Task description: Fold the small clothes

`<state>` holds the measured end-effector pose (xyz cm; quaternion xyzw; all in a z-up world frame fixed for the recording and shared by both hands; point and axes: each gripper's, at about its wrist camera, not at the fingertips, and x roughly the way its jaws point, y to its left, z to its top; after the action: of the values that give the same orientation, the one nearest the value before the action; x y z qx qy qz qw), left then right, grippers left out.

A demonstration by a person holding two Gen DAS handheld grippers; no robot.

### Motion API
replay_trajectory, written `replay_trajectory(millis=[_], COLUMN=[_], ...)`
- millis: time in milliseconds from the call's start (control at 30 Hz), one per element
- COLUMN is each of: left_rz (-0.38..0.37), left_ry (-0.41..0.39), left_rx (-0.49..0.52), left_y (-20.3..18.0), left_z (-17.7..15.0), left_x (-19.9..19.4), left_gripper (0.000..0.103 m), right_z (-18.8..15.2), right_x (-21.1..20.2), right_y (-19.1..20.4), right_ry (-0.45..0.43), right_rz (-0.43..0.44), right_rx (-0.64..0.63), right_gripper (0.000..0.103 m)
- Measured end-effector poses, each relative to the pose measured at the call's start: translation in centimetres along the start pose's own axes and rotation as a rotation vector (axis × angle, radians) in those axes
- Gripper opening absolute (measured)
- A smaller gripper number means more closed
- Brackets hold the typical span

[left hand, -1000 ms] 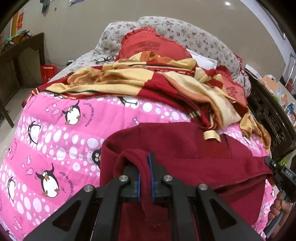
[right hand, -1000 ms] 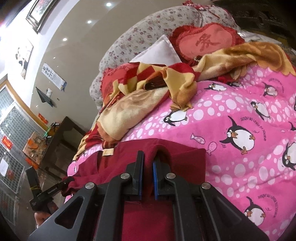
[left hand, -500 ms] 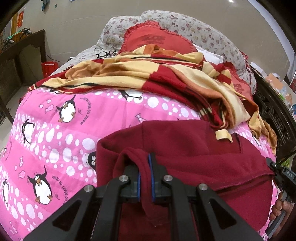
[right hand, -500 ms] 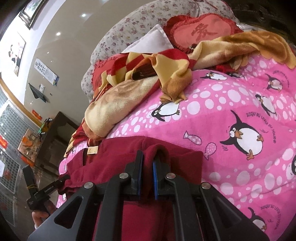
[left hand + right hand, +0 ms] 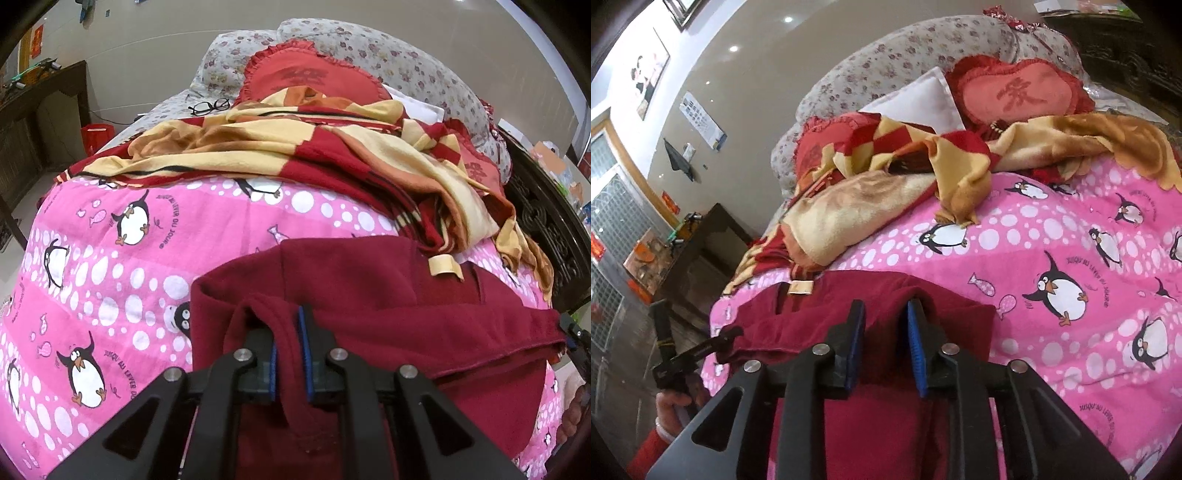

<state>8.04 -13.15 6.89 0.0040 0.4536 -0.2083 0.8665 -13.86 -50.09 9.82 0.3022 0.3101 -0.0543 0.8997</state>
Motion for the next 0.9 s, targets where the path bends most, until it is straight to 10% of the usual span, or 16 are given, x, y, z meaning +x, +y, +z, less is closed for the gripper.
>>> replay_trajectory(millis=[900], left_rz=[-0.013], left_ry=[0.002], left_rx=[-0.006], left_y=[0.0], left_z=[0.1], left_x=[-0.7], left_gripper=[0.014], right_z=[-4.4], right_x=[0.3], right_y=[3.0], right_ry=[0.101], right_rz=[0.061], right_rx=[-0.077], right_gripper=[0.05])
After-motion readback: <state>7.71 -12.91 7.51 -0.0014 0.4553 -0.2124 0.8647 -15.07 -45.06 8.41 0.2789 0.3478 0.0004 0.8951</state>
